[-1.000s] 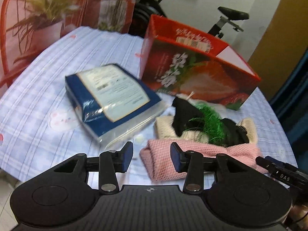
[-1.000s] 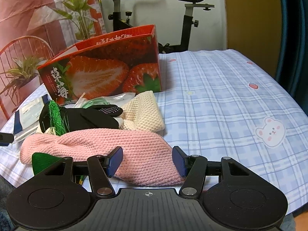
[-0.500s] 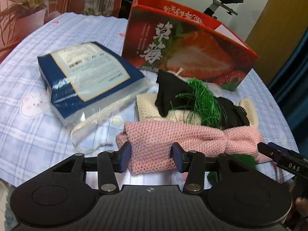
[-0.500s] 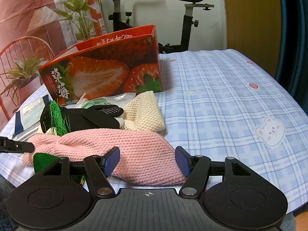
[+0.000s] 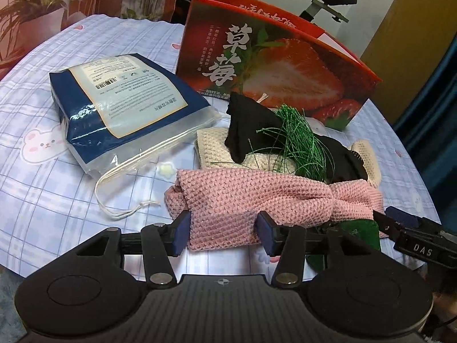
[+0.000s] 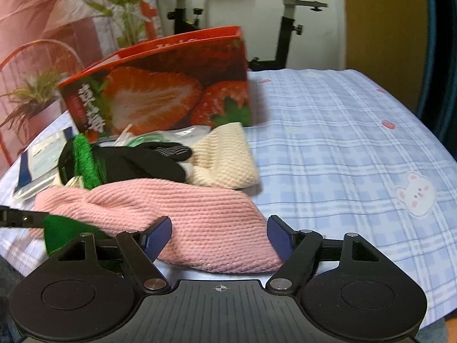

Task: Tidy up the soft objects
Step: 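Close the left gripper on the pink knit cloth while the right gripper grasps its other end, then lift the pink knit cloth with both grippers and carry it over the red box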

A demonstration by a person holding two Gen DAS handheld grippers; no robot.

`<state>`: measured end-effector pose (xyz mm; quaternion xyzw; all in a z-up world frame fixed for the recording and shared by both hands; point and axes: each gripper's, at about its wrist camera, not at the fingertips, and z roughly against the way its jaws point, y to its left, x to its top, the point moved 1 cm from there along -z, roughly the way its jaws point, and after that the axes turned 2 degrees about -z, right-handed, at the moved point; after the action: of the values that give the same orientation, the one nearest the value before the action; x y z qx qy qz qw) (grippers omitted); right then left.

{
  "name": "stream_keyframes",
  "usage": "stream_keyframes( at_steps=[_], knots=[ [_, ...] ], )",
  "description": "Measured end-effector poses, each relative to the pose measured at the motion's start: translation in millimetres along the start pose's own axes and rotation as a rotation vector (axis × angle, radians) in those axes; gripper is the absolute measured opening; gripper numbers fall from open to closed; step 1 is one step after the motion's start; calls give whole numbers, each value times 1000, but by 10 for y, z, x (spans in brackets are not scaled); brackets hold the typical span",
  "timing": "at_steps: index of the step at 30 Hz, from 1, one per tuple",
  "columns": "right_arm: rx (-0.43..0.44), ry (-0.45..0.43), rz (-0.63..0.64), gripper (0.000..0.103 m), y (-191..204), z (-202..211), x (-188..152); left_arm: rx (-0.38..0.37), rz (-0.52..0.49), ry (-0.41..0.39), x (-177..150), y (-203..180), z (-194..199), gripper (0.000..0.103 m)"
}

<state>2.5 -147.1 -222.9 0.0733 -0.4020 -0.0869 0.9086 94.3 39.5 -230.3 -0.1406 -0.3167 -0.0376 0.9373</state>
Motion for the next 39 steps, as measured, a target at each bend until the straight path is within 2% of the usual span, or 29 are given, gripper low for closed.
stream_keyframes(
  at_steps=[4, 7, 9, 11, 17, 20, 23, 27, 33, 39],
  knots=[
    [18, 4, 32, 66, 54, -1, -10, -1, 2, -2, 2, 3, -5, 52],
    [41, 5, 27, 56, 51, 9, -9, 1, 3, 0, 3, 3, -2, 50],
    [61, 6, 22, 49, 50, 18, -12, 8, -4, 2, 4, -3, 1, 44],
    [81, 6, 25, 37, 64, 26, -13, 1, -5, 1, 6, 13, 10, 34],
    [129, -6, 17, 19, 75, 63, -5, -43, 3, -30, -6, 30, 69, 11],
    [149, -43, -3, 12, 43, 128, 18, -25, -39, -97, 3, -37, 205, 10],
    [182, -123, -35, 10, -4, 280, 62, -31, -104, -191, 32, -144, 410, 9],
    [213, -205, -38, 10, -28, 428, 172, -33, -140, -276, 112, -232, 610, 9],
    [245, -270, -27, 10, -20, 541, 392, -15, -149, -313, 321, -275, 731, 9],
    [274, -317, 23, 10, 87, 583, 780, 0, -187, -372, 742, -371, 878, 9]
  ],
)
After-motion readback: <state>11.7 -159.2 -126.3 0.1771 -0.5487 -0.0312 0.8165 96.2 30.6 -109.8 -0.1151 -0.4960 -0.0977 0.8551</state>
